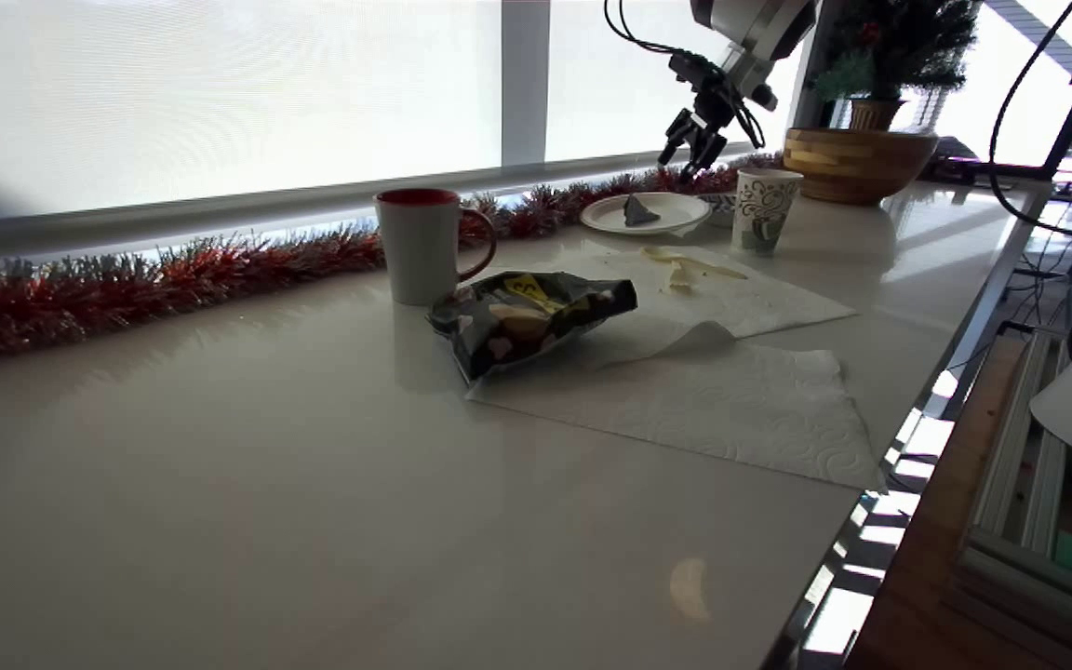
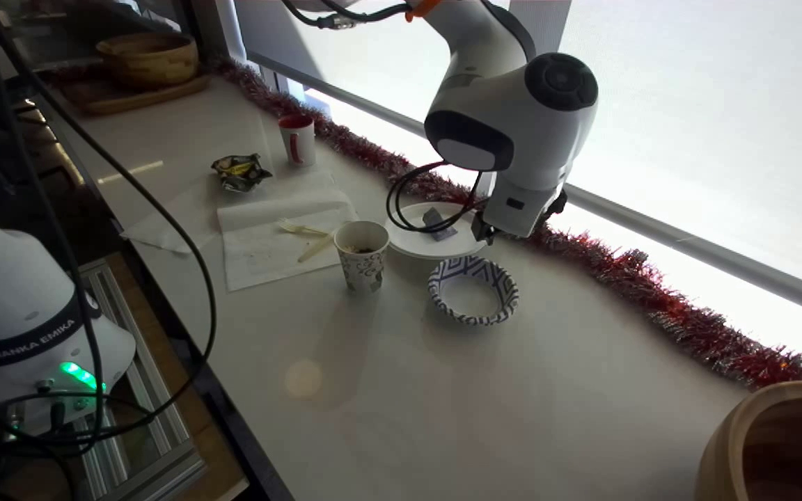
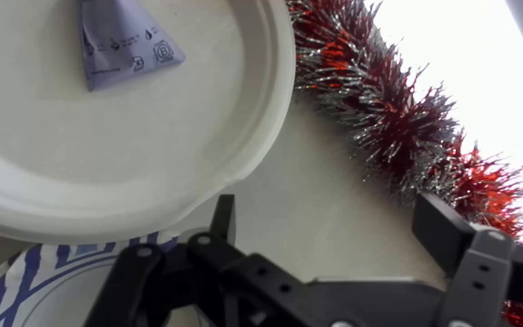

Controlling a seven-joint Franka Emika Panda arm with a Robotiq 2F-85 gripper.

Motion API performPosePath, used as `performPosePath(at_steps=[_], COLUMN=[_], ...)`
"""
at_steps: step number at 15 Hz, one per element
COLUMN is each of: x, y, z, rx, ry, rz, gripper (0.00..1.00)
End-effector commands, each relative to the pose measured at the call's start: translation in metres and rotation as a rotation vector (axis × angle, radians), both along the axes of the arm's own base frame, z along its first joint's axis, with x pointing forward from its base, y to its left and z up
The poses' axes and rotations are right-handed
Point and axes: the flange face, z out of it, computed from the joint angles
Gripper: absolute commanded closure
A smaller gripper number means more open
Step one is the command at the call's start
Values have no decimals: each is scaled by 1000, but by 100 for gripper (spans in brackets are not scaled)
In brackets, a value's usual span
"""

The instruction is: Pick up the grey object and place it on the white plate

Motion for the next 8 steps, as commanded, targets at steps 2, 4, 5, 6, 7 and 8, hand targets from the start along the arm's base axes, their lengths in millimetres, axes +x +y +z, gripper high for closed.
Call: performPosePath(at_steps=[2,4,5,6,7,8], x=[11,13,14,15,16,18], y=[6,10,12,13,17,20], z=[-10,-17,-19,-21,-22,-22], rx=[-12,-15,-13,-12,1,10], ry=[-14,-5,-5,-3,-5,-9], rz=[-73,-82,-85,-84,-77,-62], gripper=[0,0,0,0,0,0])
